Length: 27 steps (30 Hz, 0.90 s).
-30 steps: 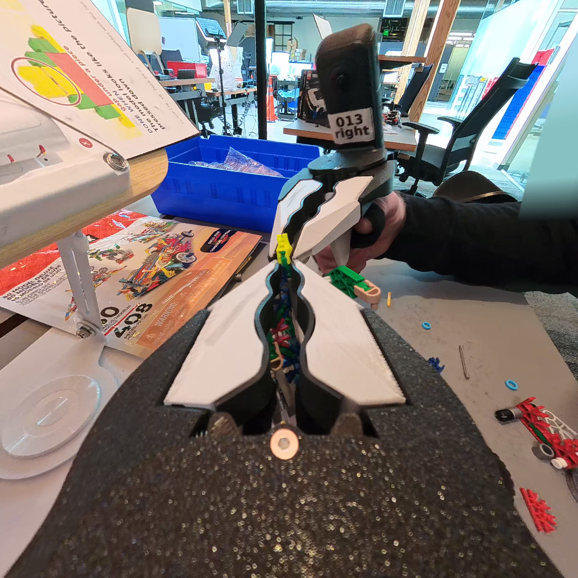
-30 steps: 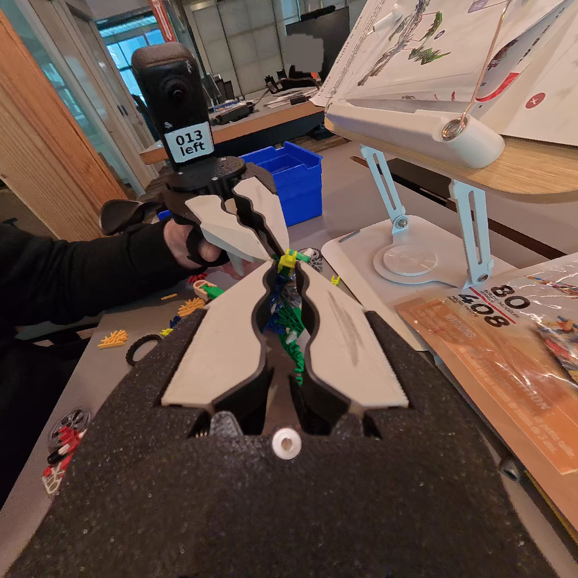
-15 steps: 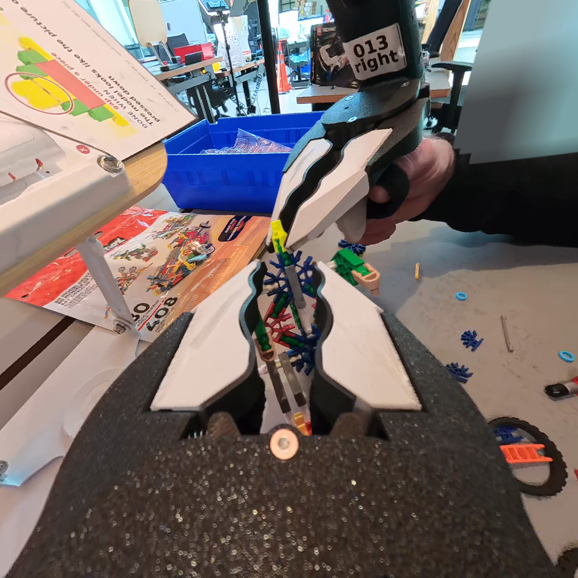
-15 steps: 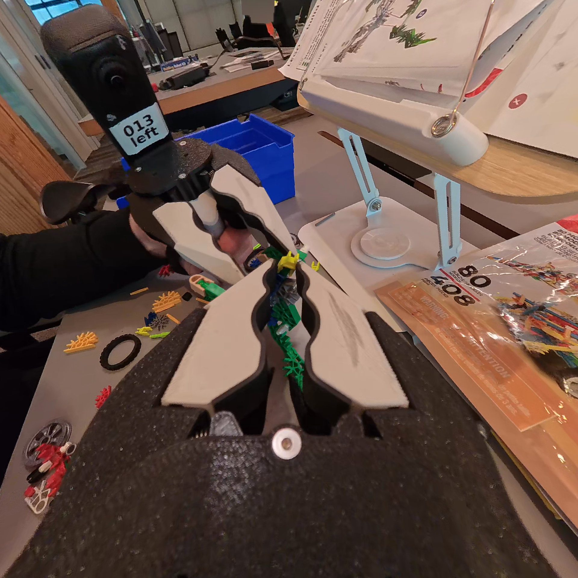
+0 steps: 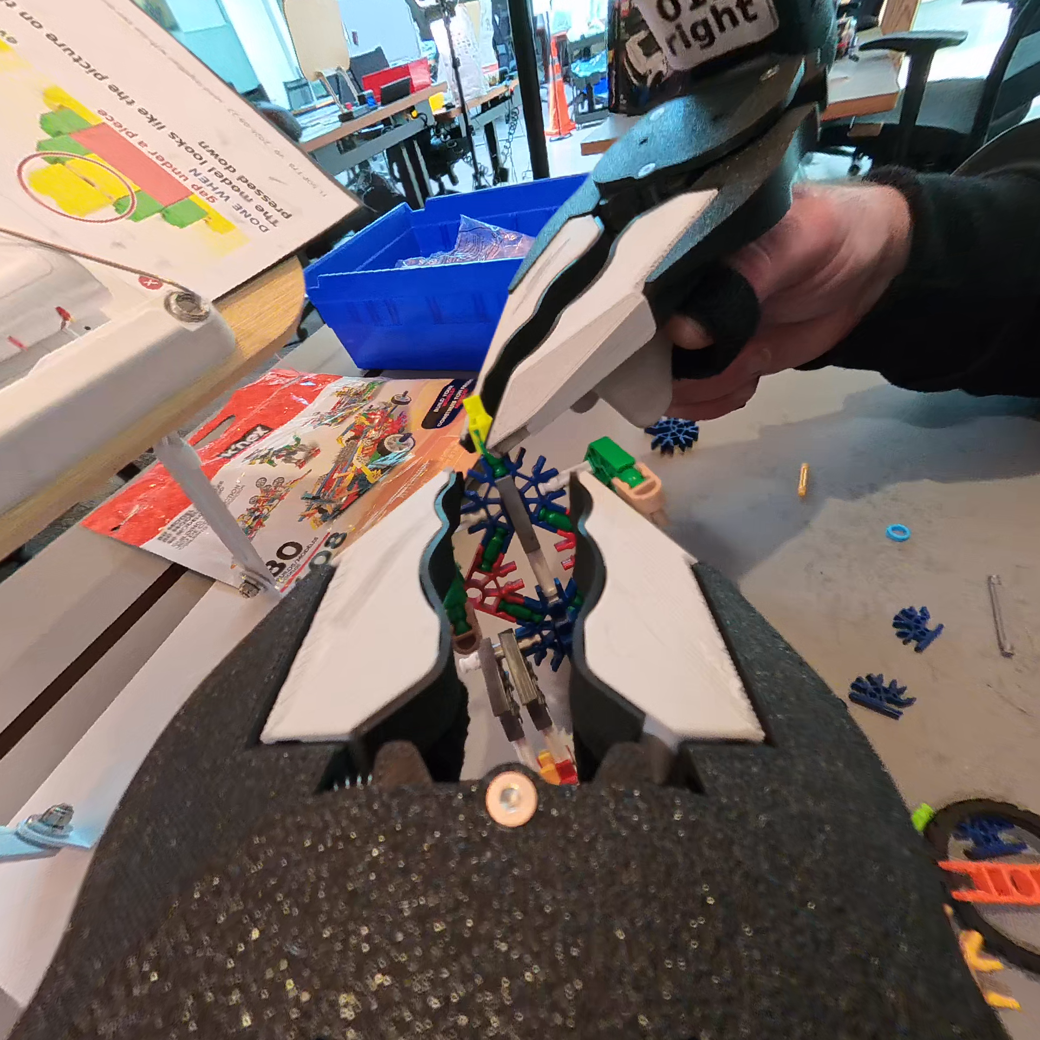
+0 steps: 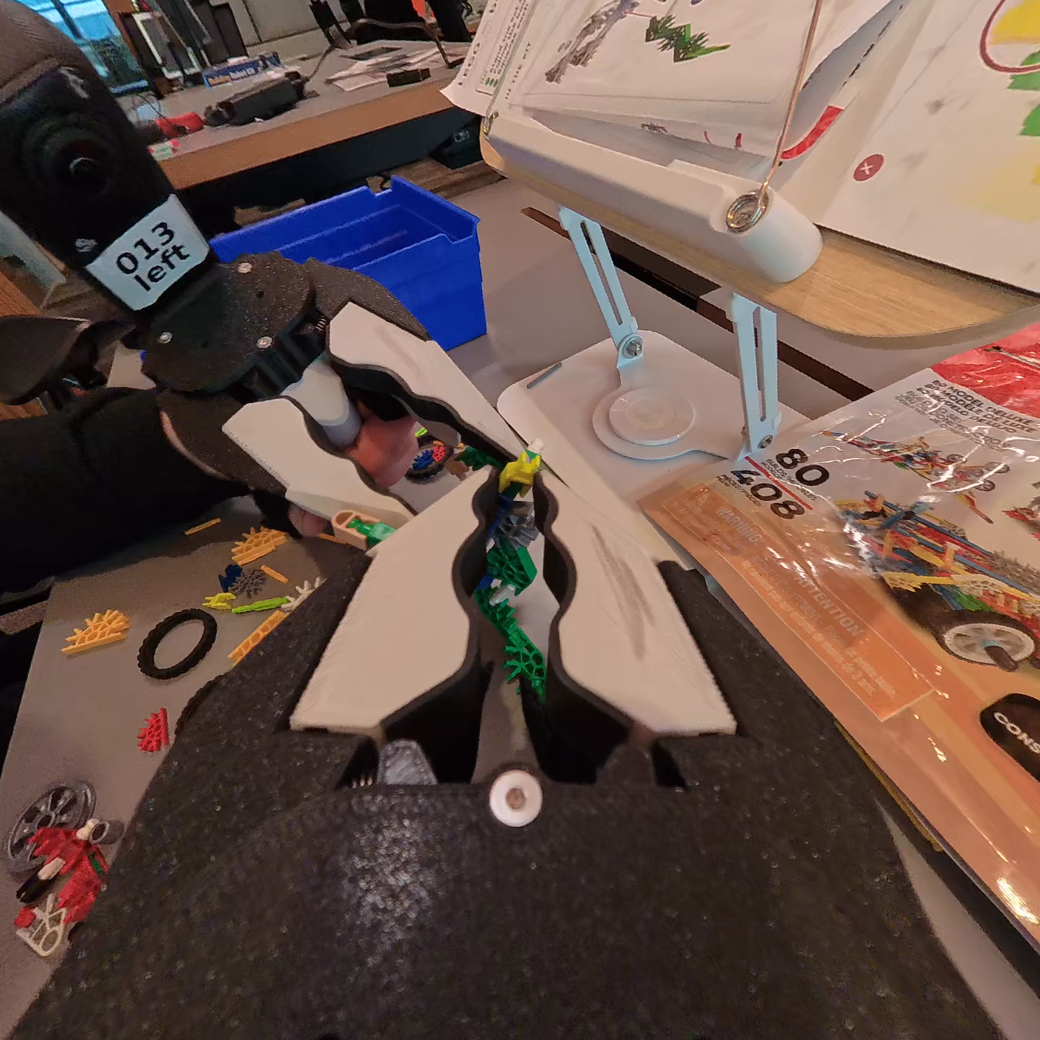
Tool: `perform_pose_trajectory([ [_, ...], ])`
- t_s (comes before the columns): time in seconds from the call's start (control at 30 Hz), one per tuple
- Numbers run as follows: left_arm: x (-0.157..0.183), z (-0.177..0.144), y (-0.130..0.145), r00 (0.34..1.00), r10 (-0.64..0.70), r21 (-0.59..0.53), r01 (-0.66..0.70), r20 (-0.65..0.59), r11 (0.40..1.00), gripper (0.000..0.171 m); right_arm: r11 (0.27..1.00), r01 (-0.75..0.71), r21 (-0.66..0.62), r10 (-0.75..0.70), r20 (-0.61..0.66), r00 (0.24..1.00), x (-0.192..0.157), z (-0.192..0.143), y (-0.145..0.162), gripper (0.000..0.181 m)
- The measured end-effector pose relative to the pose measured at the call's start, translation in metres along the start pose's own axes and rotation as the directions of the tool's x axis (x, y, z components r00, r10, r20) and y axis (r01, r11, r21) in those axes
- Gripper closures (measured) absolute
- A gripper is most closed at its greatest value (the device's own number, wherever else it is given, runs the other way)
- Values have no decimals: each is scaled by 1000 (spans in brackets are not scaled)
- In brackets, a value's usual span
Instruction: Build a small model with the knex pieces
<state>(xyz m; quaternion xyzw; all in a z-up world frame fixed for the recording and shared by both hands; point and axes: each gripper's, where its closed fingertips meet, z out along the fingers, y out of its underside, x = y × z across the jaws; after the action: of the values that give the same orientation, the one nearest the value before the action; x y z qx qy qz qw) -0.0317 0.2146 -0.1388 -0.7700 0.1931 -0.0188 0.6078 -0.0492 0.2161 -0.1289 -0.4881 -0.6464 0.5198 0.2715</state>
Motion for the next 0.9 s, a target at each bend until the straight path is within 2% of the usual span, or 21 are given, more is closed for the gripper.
perform_pose_trajectory([
  [0.2,1,7,1,998,33,-34,-31,60,999,136,1000,-1,-14,1,-24,1000,5,-2,1,170],
  [0.3,-2,6,3,996,49,-53,-45,73,998,129,1000,-11,0,11,-7,1000,4,-2,1,169],
  [0.33,-4,4,5,996,50,-66,-45,74,997,120,1000,-13,1,13,-8,1000,4,-1,1,161],
  [0.37,-6,3,7,996,52,-73,-46,72,996,115,1000,-13,-3,13,-6,1000,3,-1,1,146],
  [0.4,-7,0,7,996,49,-70,-44,70,997,113,1000,-13,-6,13,-2,1000,3,-2,0,141],
  [0.53,-14,-13,0,998,29,-43,-27,52,999,113,1000,-9,26,9,25,1000,2,-10,-7,142],
  [0.67,-26,-23,9,997,49,-107,-42,63,993,113,997,-42,57,40,35,999,11,-20,-11,146],
  [0.9,-30,-26,31,999,3,-199,4,34,980,113,996,-54,-68,60,99,993,9,-17,14,146],
])
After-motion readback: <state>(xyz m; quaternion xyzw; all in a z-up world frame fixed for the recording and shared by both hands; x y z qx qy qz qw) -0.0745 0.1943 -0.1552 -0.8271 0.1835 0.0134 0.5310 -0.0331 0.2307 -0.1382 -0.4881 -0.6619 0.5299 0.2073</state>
